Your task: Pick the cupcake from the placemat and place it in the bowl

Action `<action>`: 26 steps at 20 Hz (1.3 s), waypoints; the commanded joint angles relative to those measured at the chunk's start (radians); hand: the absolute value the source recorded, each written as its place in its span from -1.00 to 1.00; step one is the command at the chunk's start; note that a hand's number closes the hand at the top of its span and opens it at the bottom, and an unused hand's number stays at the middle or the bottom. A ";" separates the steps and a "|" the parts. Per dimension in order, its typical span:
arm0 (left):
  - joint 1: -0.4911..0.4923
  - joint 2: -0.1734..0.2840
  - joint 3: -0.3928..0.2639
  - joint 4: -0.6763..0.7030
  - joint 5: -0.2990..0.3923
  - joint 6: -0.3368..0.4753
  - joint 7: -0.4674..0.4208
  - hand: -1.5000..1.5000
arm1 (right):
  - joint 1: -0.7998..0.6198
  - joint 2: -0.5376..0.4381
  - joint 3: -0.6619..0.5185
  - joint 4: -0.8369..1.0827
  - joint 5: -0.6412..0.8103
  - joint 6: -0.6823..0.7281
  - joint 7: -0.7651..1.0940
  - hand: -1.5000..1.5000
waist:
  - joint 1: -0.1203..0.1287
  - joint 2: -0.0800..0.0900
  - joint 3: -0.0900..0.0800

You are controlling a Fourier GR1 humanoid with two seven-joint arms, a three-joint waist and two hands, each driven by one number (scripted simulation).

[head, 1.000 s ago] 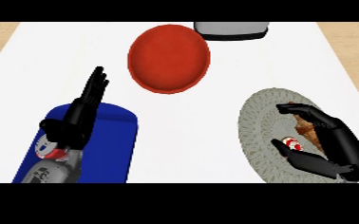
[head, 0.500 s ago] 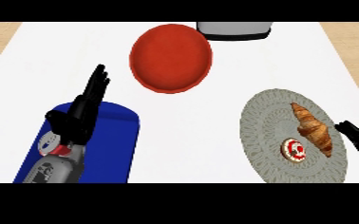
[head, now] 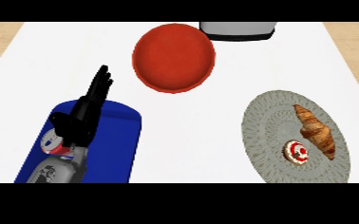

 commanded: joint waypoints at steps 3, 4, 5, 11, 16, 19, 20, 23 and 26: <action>0.004 -0.030 -0.015 -0.021 -0.017 -0.002 0.018 0.00 | -0.058 -0.080 0.051 -0.015 0.043 0.051 0.259 -1.00 | 0.012 0.002 0.000; 0.034 -0.014 0.030 0.028 0.007 -0.037 -0.059 0.00 | -0.021 -0.060 0.063 -0.014 0.060 0.072 0.235 -1.00 | 0.006 0.002 0.000; -0.015 -0.020 0.027 0.046 -0.013 -0.032 -0.021 0.00 | -0.075 -0.057 0.081 0.031 0.089 0.078 0.249 -1.00 | 0.007 0.003 0.001; 0.003 -0.046 0.016 -0.054 -0.056 -0.007 0.050 0.00 | -0.116 -0.035 0.114 0.056 0.149 0.161 0.333 -1.00 | 0.007 0.000 0.001; 0.009 -0.067 0.053 -0.013 -0.062 -0.055 0.018 0.00 | -0.150 0.069 0.116 0.231 0.248 0.223 0.153 -1.00 | 0.005 0.001 0.002; 0.044 -0.078 0.049 -0.061 -0.092 -0.065 0.032 0.00 | -0.122 0.089 0.044 0.131 0.178 0.285 0.212 -1.00 | 0.001 0.000 0.001; 0.041 -0.080 0.051 -0.080 -0.097 -0.044 0.089 0.00 | -0.087 0.124 0.061 0.117 0.202 0.264 0.202 -1.00 | 0.000 -0.001 0.001; 0.005 -0.097 0.085 0.015 -0.083 -0.078 0.017 0.00 | -0.078 0.129 0.012 0.163 0.144 0.336 0.120 -1.00 | -0.002 0.000 0.001; -0.025 -0.082 0.111 -0.020 -0.093 -0.089 0.074 0.00 | -0.062 0.151 -0.030 0.165 0.124 0.377 0.116 -1.00 | -0.001 -0.001 0.001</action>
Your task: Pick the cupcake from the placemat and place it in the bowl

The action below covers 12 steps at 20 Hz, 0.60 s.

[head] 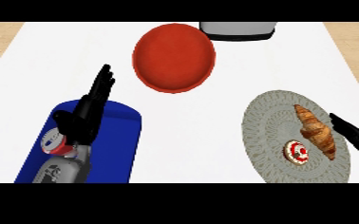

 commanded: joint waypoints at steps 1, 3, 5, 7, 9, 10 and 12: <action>0.008 0.019 0.050 0.005 0.012 -0.057 -0.020 0.00 | -0.093 0.049 -0.006 0.059 -0.008 0.038 0.021 -1.00 | 0.005 0.001 0.000; 0.003 -0.044 0.001 0.023 -0.045 -0.017 -0.024 0.00 | -0.047 0.086 -0.012 0.092 0.037 0.060 -0.053 -1.00 | 0.002 0.000 0.000; -0.030 -0.018 0.052 0.013 -0.021 -0.049 0.003 0.00 | -0.069 0.126 0.009 0.006 0.005 0.045 0.087 -1.00 | 0.002 0.000 0.000; 0.058 -0.016 0.034 -0.089 -0.023 -0.059 0.045 0.00 | 0.002 0.093 -0.072 0.002 -0.029 0.131 0.042 -1.00 | 0.002 -0.001 0.000; -0.072 -0.047 0.046 0.038 -0.063 -0.030 0.050 0.00 | 0.016 0.131 -0.051 0.020 0.004 0.125 0.011 -1.00 | -0.003 0.000 0.000; -0.002 -0.044 0.055 0.058 -0.046 -0.071 -0.043 0.00 | -0.059 0.186 0.008 0.059 0.060 0.074 0.047 -1.00 | 0.003 0.001 0.000; 0.052 -0.047 0.050 -0.004 -0.045 -0.078 -0.037 0.00 | -0.098 0.199 0.005 0.095 0.062 0.086 0.051 -1.00 | 0.006 0.000 0.000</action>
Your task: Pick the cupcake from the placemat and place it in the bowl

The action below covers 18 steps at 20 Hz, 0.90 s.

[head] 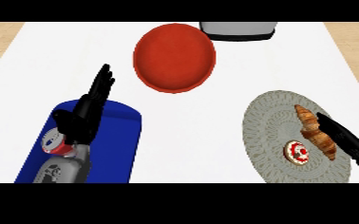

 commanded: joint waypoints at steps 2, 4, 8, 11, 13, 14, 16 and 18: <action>0.016 -0.005 0.024 -0.019 -0.020 -0.011 0.008 0.00 | -0.003 0.018 -0.051 0.130 0.055 0.054 -0.101 -1.00 | 0.001 0.000 0.000; 0.035 -0.027 0.006 -0.069 -0.027 -0.019 0.027 0.00 | 0.012 0.091 0.005 0.090 0.126 0.018 -0.100 -1.00 | 0.001 0.000 0.000; -0.013 -0.032 0.055 -0.027 -0.023 -0.036 0.045 0.00 | -0.035 0.106 -0.002 0.173 0.150 0.038 -0.141 -1.00 | 0.000 0.000 0.000; -0.042 -0.047 0.049 0.038 -0.042 -0.041 0.006 0.00 | -0.075 0.098 -0.002 0.280 0.277 -0.033 -0.245 -1.00 | 0.000 0.001 0.000; 0.030 -0.038 0.046 -0.009 -0.028 -0.062 -0.013 0.00 | -0.059 0.142 0.044 0.189 0.333 -0.101 -0.149 -1.00 | 0.002 0.000 0.000; 0.016 -0.066 0.029 0.001 -0.060 -0.022 -0.014 0.00 | -0.090 0.105 0.011 0.192 0.318 -0.083 -0.113 -1.00 | 0.001 0.000 0.000; 0.016 -0.062 0.042 0.018 -0.065 -0.027 -0.018 0.00 | -0.048 0.105 0.029 0.228 0.390 -0.102 -0.197 -1.00 | 0.001 0.000 0.000; 0.004 -0.061 0.050 -0.008 -0.057 -0.036 0.011 0.00 | -0.129 0.106 0.046 0.332 0.424 -0.106 -0.188 -1.00 | 0.004 0.001 0.000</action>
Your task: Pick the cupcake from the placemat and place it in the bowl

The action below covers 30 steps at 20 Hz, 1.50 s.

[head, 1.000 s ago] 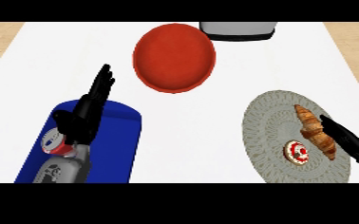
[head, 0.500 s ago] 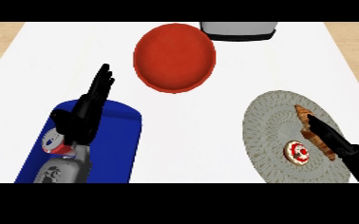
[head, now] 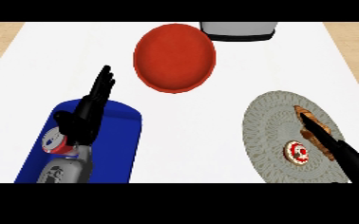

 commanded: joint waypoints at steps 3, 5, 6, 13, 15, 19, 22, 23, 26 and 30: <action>-0.050 0.006 0.051 0.017 0.017 -0.032 0.019 0.00 | -0.047 -0.007 0.018 0.066 0.082 0.007 -0.006 -1.00 | 0.000 0.002 0.003; 0.018 -0.046 -0.027 -0.072 -0.050 0.036 0.047 0.00 | -0.069 0.038 0.045 0.129 0.094 -0.022 -0.043 -1.00 | 0.004 0.002 0.003; 0.016 -0.055 -0.010 0.065 -0.047 0.011 -0.083 0.00 | -0.059 0.041 0.052 0.099 0.099 -0.014 -0.030 -1.00 | 0.000 0.003 0.003; -0.009 -0.023 0.003 -0.051 -0.041 -0.005 0.052 0.00 | -0.034 -0.037 0.147 0.181 0.291 -0.093 -0.325 1.00 | 0.002 0.002 0.003; -0.062 0.011 0.089 0.106 0.023 -0.078 -0.055 0.00 | 0.011 -0.005 0.150 0.115 0.250 -0.062 -0.301 1.00 | -0.005 0.003 0.003; -0.036 -0.026 0.014 -0.008 -0.021 -0.030 0.037 0.00 | -0.116 0.260 0.420 0.046 0.352 -0.093 -0.078 1.00 | 0.019 0.005 0.001; -0.029 -0.041 -0.028 -0.017 -0.041 -0.036 0.023 0.00 | -0.233 0.314 0.611 0.071 0.310 -0.138 0.034 1.00 | 0.073 0.008 0.002; -0.035 -0.030 -0.011 -0.011 -0.034 -0.040 0.016 0.00 | -0.234 0.315 0.681 0.072 0.276 -0.183 0.076 1.00 | 0.072 0.008 0.003; -0.016 -0.020 0.008 -0.034 -0.004 -0.054 0.050 0.00 | -0.346 0.318 0.828 0.072 0.159 -0.302 0.250 1.00 | 0.065 0.004 0.003; -0.025 -0.029 -0.007 -0.004 -0.037 -0.041 0.008 0.00 | -0.424 0.320 0.997 0.067 0.025 -0.566 0.209 1.00 | 0.049 0.005 0.004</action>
